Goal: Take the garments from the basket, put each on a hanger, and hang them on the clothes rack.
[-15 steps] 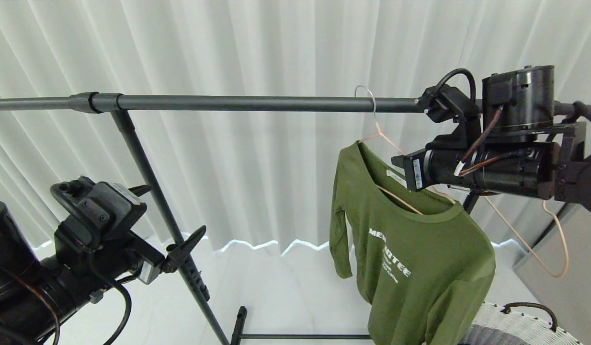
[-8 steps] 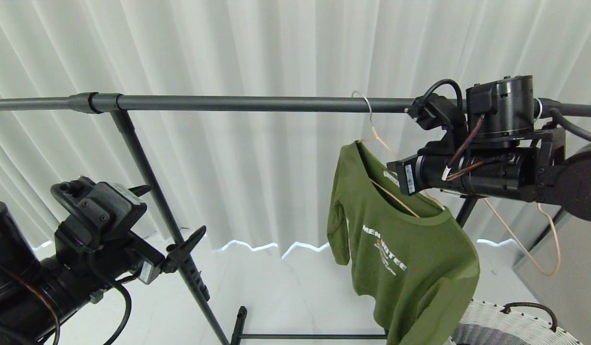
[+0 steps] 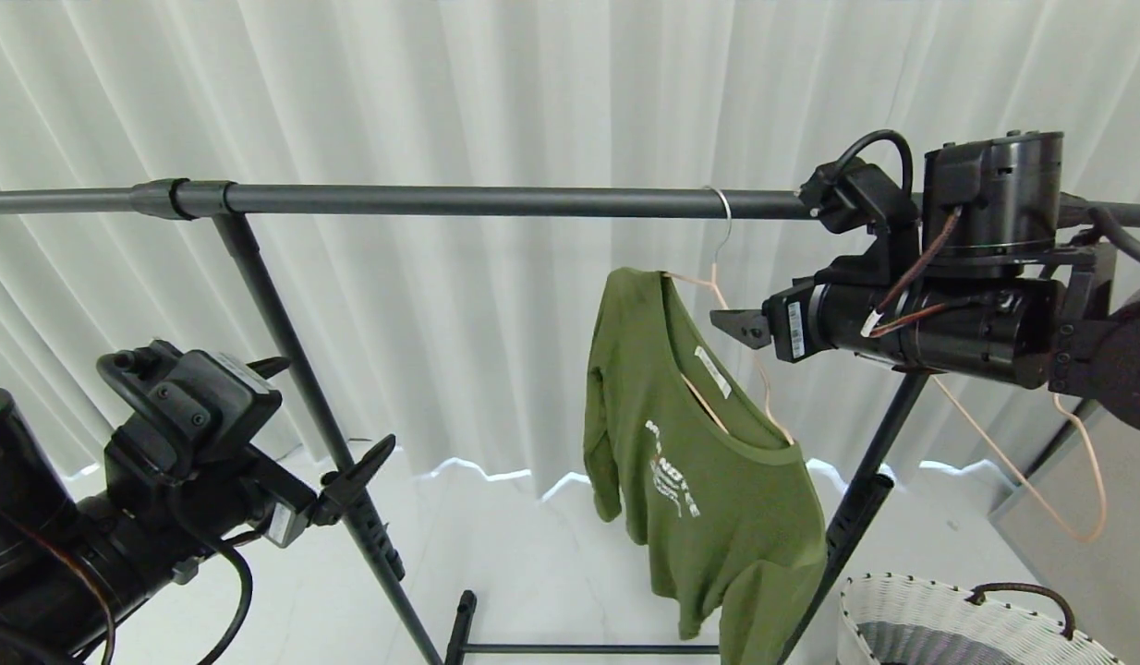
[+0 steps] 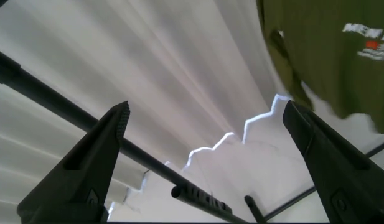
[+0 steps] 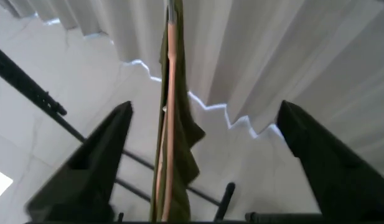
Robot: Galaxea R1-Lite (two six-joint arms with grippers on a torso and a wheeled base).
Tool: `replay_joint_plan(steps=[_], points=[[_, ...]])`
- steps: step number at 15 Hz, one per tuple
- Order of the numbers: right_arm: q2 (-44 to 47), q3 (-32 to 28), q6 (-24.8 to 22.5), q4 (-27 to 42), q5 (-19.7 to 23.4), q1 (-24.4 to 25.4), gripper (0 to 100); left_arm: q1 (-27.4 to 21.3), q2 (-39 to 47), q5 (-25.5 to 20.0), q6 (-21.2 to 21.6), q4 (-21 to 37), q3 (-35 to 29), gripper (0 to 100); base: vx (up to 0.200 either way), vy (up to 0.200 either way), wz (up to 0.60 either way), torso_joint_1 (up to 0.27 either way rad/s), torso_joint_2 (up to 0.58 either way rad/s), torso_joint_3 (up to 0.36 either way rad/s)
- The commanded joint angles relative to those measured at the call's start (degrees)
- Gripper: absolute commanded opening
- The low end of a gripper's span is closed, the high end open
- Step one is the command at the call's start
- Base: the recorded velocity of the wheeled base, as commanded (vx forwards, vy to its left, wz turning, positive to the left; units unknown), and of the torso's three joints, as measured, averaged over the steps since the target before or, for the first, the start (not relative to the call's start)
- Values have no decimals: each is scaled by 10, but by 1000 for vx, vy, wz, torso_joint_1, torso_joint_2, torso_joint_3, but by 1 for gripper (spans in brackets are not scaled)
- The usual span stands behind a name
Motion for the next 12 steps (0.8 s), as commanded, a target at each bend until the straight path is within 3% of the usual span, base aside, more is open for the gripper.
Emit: replay_joint_plan(steps=[1, 5, 7, 12], points=[[-22, 19, -13, -17, 2, 0, 100, 8, -2, 4, -1, 0, 5, 100, 0, 0, 0, 0, 0, 0], [-81, 78, -61, -40, -2, -2, 100, 50, -17, 21, -6, 0, 19, 100, 0, 0, 0, 0, 0, 0], [-118, 114, -114, -39, -22, -3, 100, 90, -29, 21, -8, 0, 31, 100, 0, 0, 0, 0, 0, 0], [-155, 139, -122, -41, -67, -51, 100, 170, -41, 21, -34, 0, 46, 100, 0, 0, 0, 0, 0, 0]])
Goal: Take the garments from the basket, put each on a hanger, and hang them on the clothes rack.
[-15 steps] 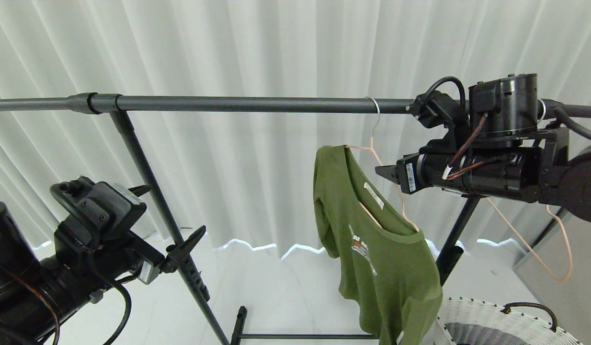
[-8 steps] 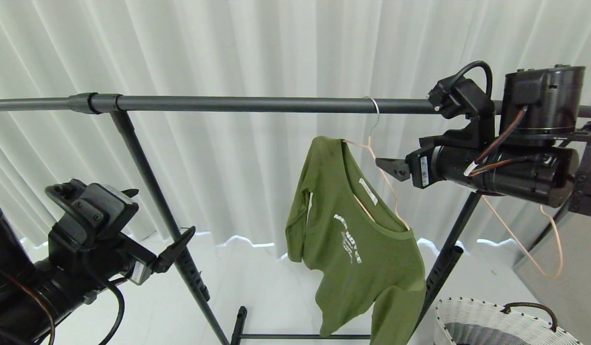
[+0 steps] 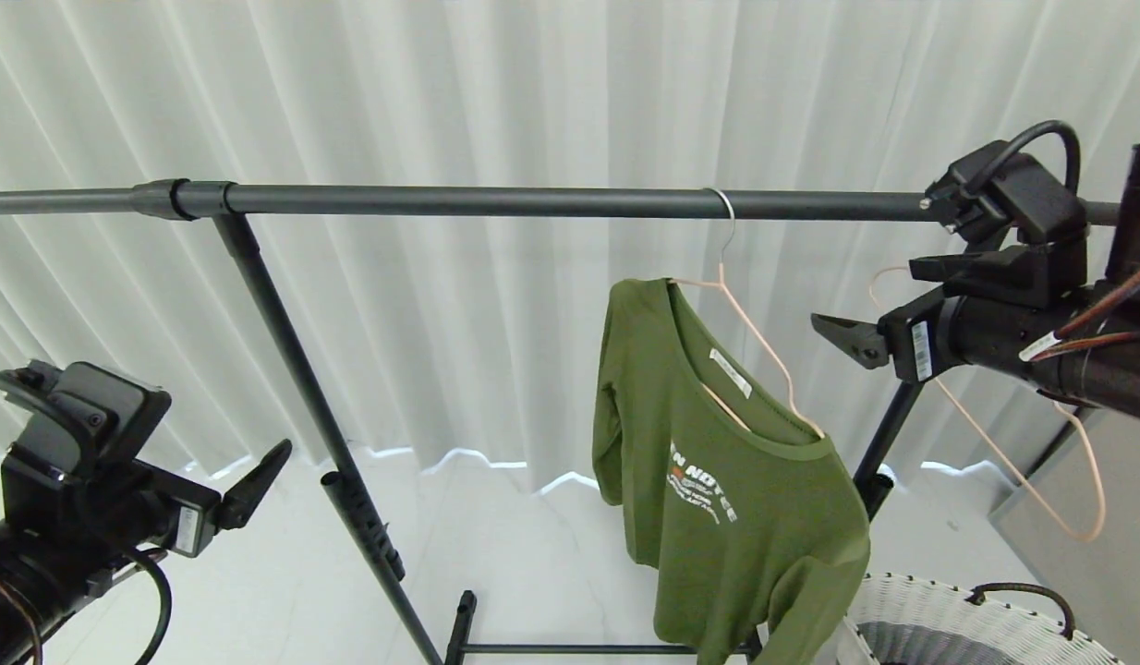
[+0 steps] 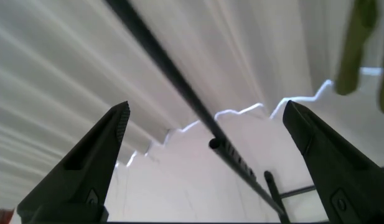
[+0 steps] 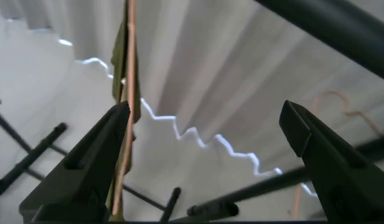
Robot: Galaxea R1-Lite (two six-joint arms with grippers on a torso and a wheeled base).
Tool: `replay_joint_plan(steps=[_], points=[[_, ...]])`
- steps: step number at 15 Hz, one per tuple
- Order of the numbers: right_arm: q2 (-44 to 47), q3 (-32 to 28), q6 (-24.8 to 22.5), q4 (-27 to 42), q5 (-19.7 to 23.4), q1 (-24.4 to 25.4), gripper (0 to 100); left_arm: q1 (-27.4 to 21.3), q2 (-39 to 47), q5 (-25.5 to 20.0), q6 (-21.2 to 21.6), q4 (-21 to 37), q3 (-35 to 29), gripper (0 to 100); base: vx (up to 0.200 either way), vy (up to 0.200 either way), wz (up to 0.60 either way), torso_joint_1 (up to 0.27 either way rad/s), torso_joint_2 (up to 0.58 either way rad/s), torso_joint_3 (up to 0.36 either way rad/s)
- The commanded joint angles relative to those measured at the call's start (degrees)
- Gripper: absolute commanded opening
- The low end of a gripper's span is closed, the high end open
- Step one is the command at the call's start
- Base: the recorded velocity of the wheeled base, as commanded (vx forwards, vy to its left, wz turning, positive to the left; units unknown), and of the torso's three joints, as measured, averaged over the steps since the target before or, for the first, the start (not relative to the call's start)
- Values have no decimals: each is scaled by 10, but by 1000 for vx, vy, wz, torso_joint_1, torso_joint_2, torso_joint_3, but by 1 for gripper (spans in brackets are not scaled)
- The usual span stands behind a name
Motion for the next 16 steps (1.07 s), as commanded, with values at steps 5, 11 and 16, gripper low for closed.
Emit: replay_joint_plan(steps=[5, 11, 16], points=[[-23, 30, 0, -15, -36, -47, 100, 43, -4, 0, -1, 0, 2, 100, -120, 0, 0, 1, 3, 2], [-19, 80, -22, -72, -37, -79, 100, 43, -1, -2, -2, 0, 2, 100, -200, 0, 0, -2, 2, 2], [-24, 109, -56, -83, -37, -102, 100, 24, -3, -5, -2, 0, 15, 100, -200, 0, 0, 2, 2, 2]])
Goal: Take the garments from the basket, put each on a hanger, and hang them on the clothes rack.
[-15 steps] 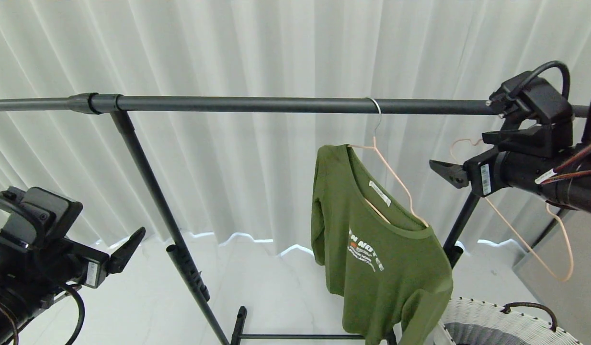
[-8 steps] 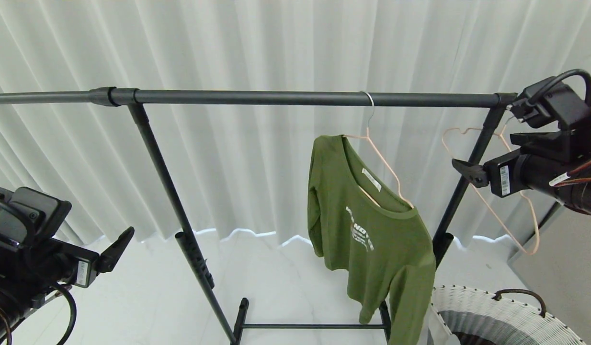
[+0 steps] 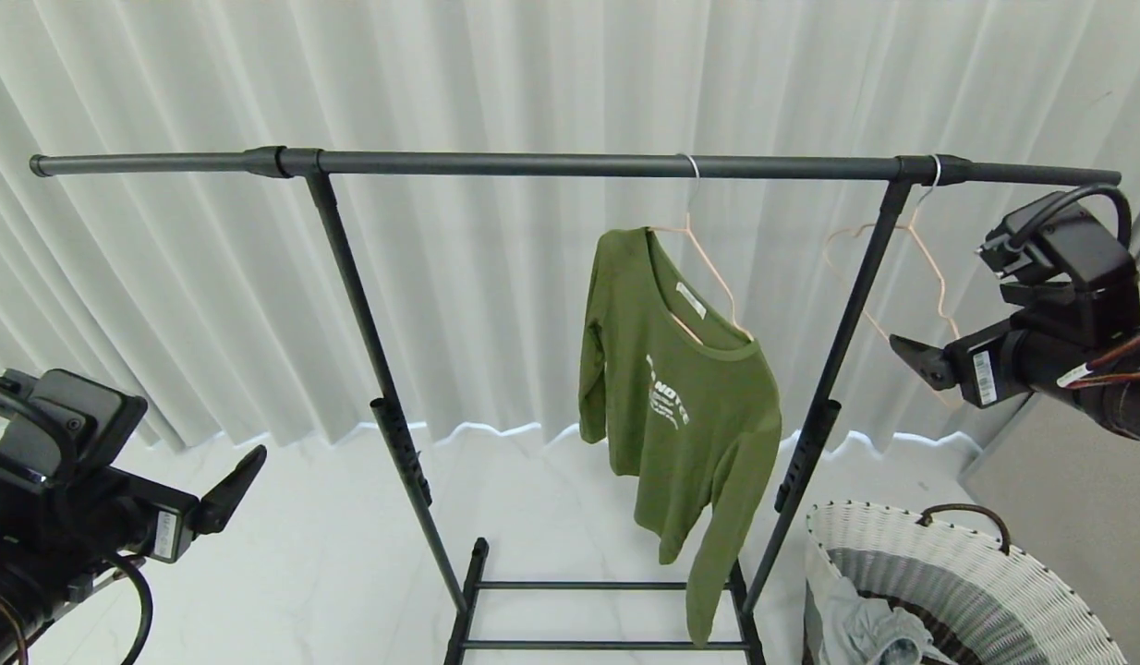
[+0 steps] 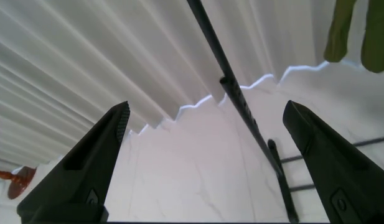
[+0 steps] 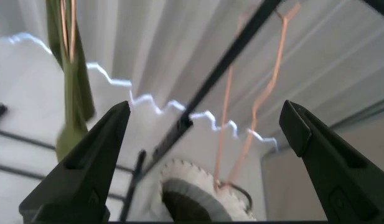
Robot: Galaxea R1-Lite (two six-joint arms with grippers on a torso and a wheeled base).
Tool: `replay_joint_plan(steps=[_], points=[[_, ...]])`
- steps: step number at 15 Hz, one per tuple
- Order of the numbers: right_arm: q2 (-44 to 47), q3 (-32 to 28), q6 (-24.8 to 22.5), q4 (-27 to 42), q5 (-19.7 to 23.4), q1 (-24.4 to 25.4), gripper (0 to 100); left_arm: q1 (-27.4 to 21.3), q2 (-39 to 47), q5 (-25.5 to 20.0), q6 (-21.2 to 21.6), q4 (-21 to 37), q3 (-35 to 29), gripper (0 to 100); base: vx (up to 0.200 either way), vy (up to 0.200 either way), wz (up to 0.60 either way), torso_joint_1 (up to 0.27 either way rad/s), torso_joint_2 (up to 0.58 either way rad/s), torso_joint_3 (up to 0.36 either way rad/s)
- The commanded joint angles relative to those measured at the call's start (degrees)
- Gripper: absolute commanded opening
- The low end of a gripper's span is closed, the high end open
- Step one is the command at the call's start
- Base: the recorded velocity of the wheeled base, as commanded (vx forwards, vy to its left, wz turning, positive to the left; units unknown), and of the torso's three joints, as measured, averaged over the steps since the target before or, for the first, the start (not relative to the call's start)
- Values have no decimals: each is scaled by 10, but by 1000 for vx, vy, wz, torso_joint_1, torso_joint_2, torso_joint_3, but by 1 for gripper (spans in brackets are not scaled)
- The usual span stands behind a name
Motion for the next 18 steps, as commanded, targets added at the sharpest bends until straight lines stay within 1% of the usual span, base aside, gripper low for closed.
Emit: replay_joint_plan(steps=[1, 3, 4, 8, 13, 15, 18], points=[[-1, 14, -10, -13, 0, -10, 100, -17, -2, 0, -3, 0, 6, 100, 0, 0, 0, 0, 0, 0], [0, 27, -32, -29, 0, -27, 100, -44, -2, 2, -25, 0, 8, 100, 0, 0, 0, 0, 0, 0], [-1, 28, -40, -29, 0, -32, 100, -44, -1, 3, -27, 0, 14, 100, 0, 0, 0, 0, 0, 0], [0, 29, -42, -51, 0, -34, 100, -44, -6, 4, -28, 0, 35, 100, 0, 0, 0, 0, 0, 0], [-1, 30, -44, -52, 0, -34, 100, -44, -16, 4, -29, 0, 48, 100, 0, 0, 0, 0, 0, 0], [-3, 39, -44, -53, 0, -34, 100, -44, -28, 4, -29, 0, 61, 100, 0, 0, 0, 0, 0, 0], [-4, 53, -45, -66, 0, -34, 100, -44, -31, 4, -59, 0, 59, 100, 0, 0, 0, -149, 346, 193]])
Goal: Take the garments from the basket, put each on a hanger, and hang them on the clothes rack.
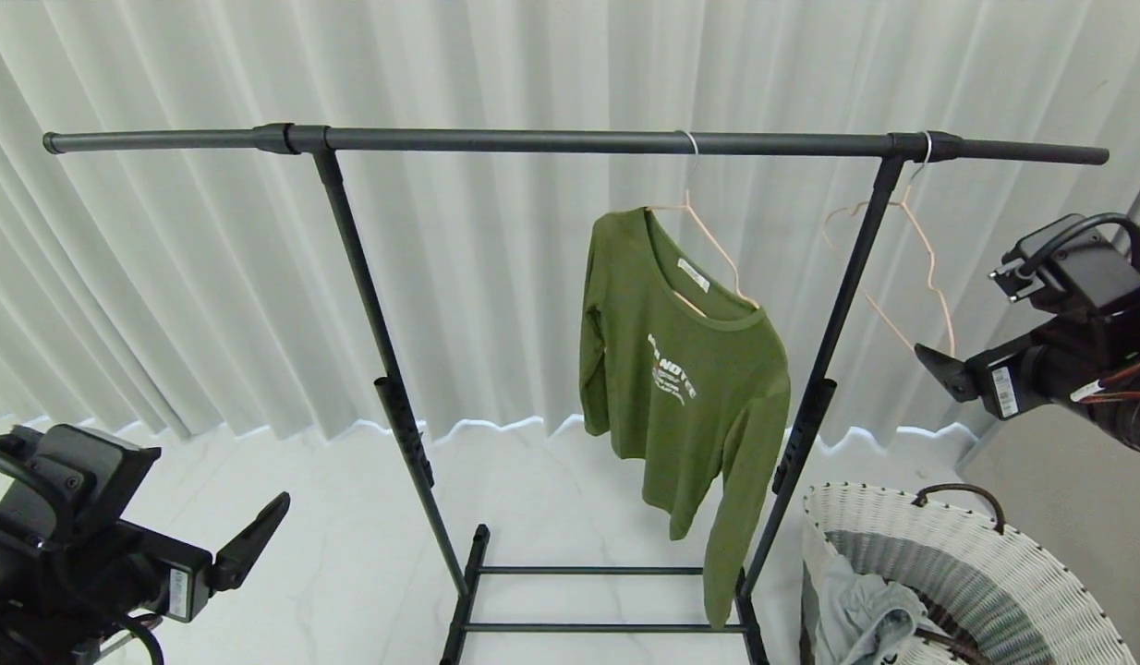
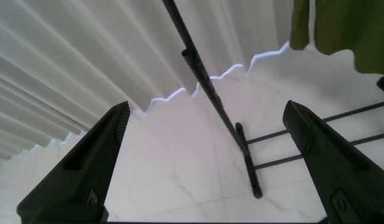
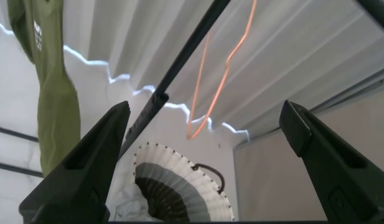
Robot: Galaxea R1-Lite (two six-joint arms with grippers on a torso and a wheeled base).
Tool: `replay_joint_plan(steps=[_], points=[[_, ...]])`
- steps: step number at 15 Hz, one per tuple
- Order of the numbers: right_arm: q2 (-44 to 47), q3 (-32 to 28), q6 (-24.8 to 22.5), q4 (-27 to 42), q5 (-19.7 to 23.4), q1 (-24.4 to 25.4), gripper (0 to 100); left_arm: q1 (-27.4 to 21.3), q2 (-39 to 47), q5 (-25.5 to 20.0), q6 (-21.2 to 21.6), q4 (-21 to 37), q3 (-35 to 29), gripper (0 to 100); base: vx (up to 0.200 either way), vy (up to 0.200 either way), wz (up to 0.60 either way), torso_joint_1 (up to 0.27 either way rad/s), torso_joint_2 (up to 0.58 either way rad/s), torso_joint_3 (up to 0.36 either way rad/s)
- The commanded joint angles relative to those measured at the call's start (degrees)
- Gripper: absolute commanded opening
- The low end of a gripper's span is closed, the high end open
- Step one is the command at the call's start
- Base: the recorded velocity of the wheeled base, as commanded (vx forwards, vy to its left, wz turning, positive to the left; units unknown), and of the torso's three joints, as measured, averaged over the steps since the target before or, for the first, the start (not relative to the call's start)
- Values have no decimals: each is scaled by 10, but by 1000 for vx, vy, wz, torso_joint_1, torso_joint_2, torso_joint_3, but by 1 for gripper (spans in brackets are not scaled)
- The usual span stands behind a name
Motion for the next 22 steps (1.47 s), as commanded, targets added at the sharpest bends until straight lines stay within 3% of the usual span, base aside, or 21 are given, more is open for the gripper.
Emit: replay_joint_plan(steps=[1, 7, 11, 13, 19, 22], points=[[0, 4, 0, -2, 0, 0, 100, 0, -2, 1, -2, 0, -2, 100, 0, 0, 0, -203, 486, 281], [1, 13, -2, -2, 0, 0, 100, 1, 1, 1, -3, 0, -4, 100, 0, 0, 0, -200, 498, 295], [-9, 46, -4, -2, -4, 0, 100, 2, 4, 2, -51, 0, -40, 100, 0, 0, 0, -184, 482, 300], [-13, 69, -15, -2, -25, -10, 100, 2, 6, 24, -69, 0, -43, 100, 0, 0, 0, -161, 466, 310], [-20, 119, -16, -2, -55, -40, 100, 1, 4, 29, -63, 0, -38, 100, 0, 0, 0, -128, 459, 327], [-35, 139, -33, -2, -70, -80, 100, 3, -1, 30, -44, -1, -40, 100, 0, 0, 0, -67, 437, 360]])
